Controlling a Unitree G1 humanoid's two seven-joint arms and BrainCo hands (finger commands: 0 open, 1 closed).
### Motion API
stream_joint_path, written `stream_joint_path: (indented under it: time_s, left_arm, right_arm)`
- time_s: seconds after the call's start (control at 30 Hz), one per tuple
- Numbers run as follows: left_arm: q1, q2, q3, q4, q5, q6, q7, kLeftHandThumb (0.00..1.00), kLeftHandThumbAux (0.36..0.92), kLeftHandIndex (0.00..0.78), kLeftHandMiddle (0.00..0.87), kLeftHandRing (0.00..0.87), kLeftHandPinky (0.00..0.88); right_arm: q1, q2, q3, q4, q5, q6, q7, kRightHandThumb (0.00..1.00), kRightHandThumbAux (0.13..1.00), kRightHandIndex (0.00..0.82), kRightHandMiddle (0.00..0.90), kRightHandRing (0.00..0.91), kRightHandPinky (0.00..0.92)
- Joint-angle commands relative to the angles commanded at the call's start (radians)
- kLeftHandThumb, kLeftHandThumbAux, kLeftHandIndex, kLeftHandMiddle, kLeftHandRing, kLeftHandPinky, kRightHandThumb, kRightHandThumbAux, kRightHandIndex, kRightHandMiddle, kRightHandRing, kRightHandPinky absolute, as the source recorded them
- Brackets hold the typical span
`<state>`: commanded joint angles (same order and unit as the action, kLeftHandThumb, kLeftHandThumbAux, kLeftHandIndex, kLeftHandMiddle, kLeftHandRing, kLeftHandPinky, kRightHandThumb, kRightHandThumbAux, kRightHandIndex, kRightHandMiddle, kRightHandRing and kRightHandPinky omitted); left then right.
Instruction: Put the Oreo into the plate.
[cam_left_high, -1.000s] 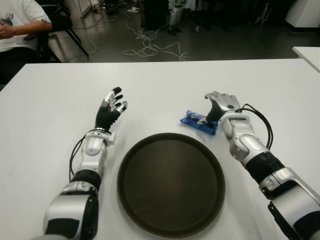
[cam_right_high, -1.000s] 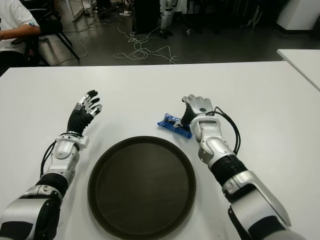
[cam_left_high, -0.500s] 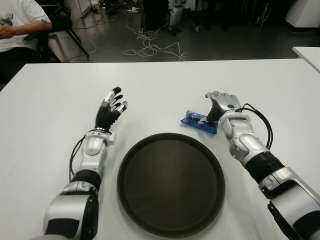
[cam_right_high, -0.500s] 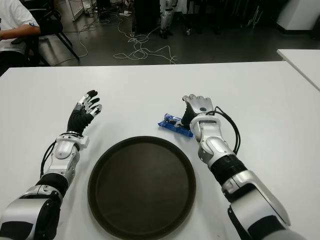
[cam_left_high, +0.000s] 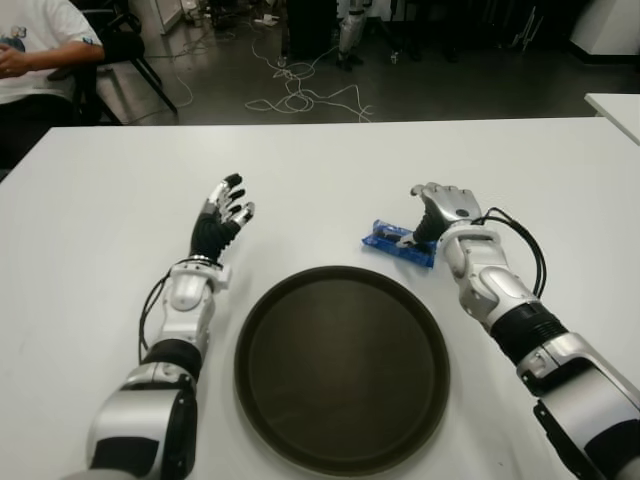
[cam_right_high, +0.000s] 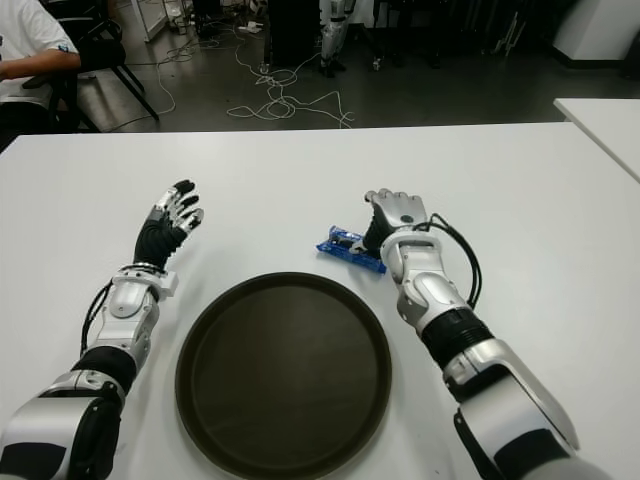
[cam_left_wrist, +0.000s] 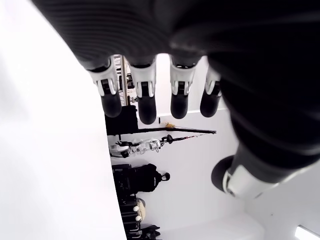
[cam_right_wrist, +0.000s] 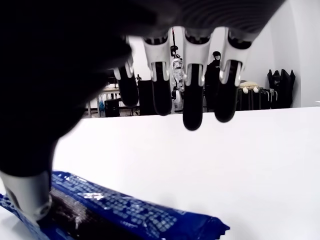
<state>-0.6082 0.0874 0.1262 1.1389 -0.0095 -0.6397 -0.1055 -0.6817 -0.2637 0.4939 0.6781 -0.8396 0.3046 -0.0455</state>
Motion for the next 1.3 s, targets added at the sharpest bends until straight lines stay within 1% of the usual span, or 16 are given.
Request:
stream_joint_path:
  time_s: [0.2,0.27,0.37,0.53,0.6,0.7,0.83,0.9,0.93,1.1,1.2,1.3]
  left_arm:
    - [-0.001,0.001,-0.002,0.001,0.003,-0.001,0.006,0.08,0.676,0.044,0.103,0.077,0.073]
    - [-0.001,0.001,-0.002,0.001,0.004,-0.001,0.005,0.079,0.668,0.045,0.102,0.078,0.073]
    - [-0.002,0.002,-0.002,0.002,0.002,0.002,0.002,0.078,0.651,0.046,0.105,0.08,0.071]
    - [-0.005,0.003,-0.001,0.003,0.0,0.007,-0.003,0.081,0.645,0.046,0.106,0.08,0.067]
    - [-0.005,0.002,0.0,0.002,-0.003,0.007,-0.006,0.086,0.648,0.046,0.107,0.081,0.068]
    - [-0.006,0.003,-0.001,0.004,0.0,0.01,-0.001,0.09,0.653,0.047,0.108,0.082,0.07]
    - [-0.006,0.004,-0.004,0.006,0.005,0.009,0.005,0.088,0.656,0.048,0.107,0.081,0.075]
    - [-0.005,0.003,-0.004,0.005,0.006,0.003,0.006,0.089,0.657,0.048,0.108,0.081,0.074]
    - [-0.004,0.002,-0.004,0.004,0.006,0.0,0.007,0.089,0.656,0.047,0.107,0.079,0.071]
    - [-0.004,0.003,-0.006,0.003,0.01,0.002,0.014,0.085,0.647,0.044,0.105,0.076,0.067]
    - [-0.006,0.004,-0.009,0.004,0.015,0.008,0.019,0.082,0.638,0.044,0.103,0.074,0.066]
    - [-0.006,0.004,-0.01,0.004,0.016,0.009,0.022,0.08,0.636,0.045,0.104,0.075,0.067]
  right_arm:
    - [-0.005,0.002,-0.001,0.011,0.008,-0.004,0.002,0.0,0.636,0.194,0.207,0.243,0.285]
    - [-0.007,0.002,-0.002,0.017,0.011,-0.01,-0.001,0.0,0.635,0.195,0.207,0.241,0.286]
    - [-0.007,0.005,0.0,0.027,0.013,-0.019,-0.003,0.0,0.62,0.199,0.202,0.227,0.257]
    - [-0.005,0.013,0.004,0.034,0.013,-0.028,-0.007,0.0,0.628,0.215,0.213,0.24,0.274]
    - [0.003,0.031,0.015,0.043,0.012,-0.039,-0.011,0.0,0.638,0.22,0.215,0.243,0.271]
    - [0.023,0.045,0.026,0.049,0.024,-0.085,-0.004,0.0,0.651,0.228,0.218,0.247,0.264]
    - [0.037,0.043,0.025,0.055,0.044,-0.149,-0.002,0.0,0.678,0.249,0.235,0.262,0.274]
    - [0.04,0.04,0.027,0.052,0.051,-0.173,0.006,0.0,0.685,0.249,0.238,0.263,0.281]
    - [0.04,0.038,0.028,0.05,0.053,-0.183,0.01,0.0,0.686,0.242,0.233,0.256,0.271]
    - [0.044,0.04,0.03,0.044,0.052,-0.2,0.02,0.0,0.689,0.223,0.219,0.24,0.249]
    - [0.047,0.044,0.031,0.043,0.05,-0.2,0.019,0.0,0.695,0.233,0.224,0.25,0.27]
    - [0.044,0.054,0.031,0.066,0.051,-0.204,0.002,0.0,0.698,0.238,0.232,0.262,0.289]
